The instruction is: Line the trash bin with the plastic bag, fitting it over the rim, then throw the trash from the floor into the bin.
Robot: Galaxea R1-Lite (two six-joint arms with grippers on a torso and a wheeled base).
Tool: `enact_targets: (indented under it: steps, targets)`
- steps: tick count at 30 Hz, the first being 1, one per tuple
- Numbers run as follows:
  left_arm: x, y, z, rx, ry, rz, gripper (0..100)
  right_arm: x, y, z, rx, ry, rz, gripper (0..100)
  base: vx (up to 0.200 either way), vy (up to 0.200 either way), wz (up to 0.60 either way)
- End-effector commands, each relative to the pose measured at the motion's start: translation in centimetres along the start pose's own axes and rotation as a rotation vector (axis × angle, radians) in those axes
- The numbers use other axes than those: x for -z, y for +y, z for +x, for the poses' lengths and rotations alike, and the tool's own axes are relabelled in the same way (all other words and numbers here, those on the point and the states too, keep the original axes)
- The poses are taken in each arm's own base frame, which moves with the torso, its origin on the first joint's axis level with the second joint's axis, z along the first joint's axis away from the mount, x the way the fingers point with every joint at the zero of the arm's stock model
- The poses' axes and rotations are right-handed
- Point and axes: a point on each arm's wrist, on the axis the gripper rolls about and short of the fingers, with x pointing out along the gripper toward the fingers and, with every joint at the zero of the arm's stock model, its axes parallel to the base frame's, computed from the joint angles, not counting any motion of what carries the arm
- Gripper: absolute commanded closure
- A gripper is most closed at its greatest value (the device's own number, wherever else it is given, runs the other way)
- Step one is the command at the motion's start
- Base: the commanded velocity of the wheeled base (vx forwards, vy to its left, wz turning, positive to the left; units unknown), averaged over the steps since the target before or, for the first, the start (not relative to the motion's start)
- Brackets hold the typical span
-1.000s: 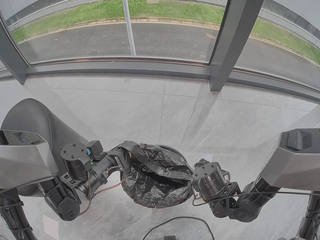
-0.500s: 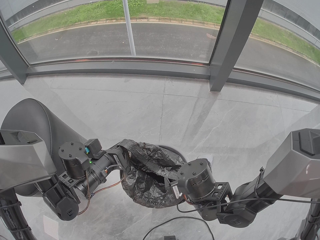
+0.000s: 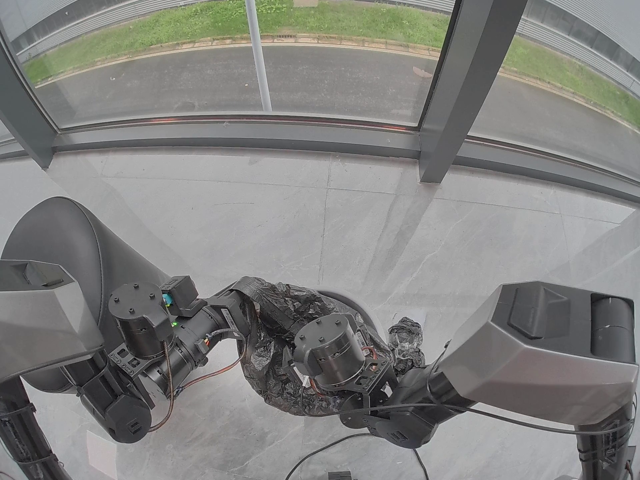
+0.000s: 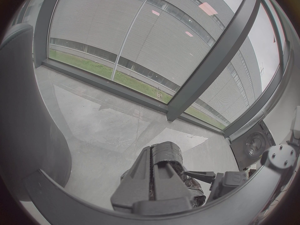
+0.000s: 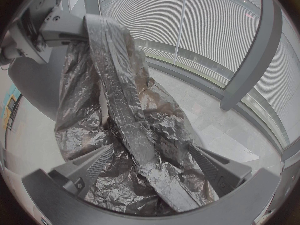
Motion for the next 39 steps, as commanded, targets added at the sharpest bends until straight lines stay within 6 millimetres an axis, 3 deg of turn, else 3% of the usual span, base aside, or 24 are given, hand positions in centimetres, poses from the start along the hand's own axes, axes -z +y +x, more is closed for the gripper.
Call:
enact_targets:
  steps: [1, 17, 18, 32, 39]
  targets:
    - [-0.1, 0.0, -0.2, 0.0, -0.001, 0.0, 100, 0.9, 0.6, 2.0, 0.012, 0.009, -0.03, 0, 0.0, 0.0, 0.0]
    - [-0.1, 0.0, -0.2, -0.003, -0.001, -0.003, 100, 1.0, 0.8, 3.1, 0.022, 0.006, -0.042, 0, 0.0, 0.0, 0.0]
    - [-0.1, 0.0, -0.2, -0.003, -0.001, -0.003, 100, 1.0, 0.8, 3.1, 0.022, 0.006, -0.042, 100, 0.0, 0.0, 0.0]
    - [-0.2, 0.1, -0.3, -0.009, -0.005, -0.002, 100, -0.8, -0.3, 1.8, 0.041, -0.027, -0.018, 100, 0.0, 0.0, 0.0]
    - [-0.2, 0.0, -0.2, -0.008, -0.007, -0.002, 100, -1.8, -2.1, 1.9, 0.074, -0.041, 0.006, 100, 0.0, 0.0, 0.0]
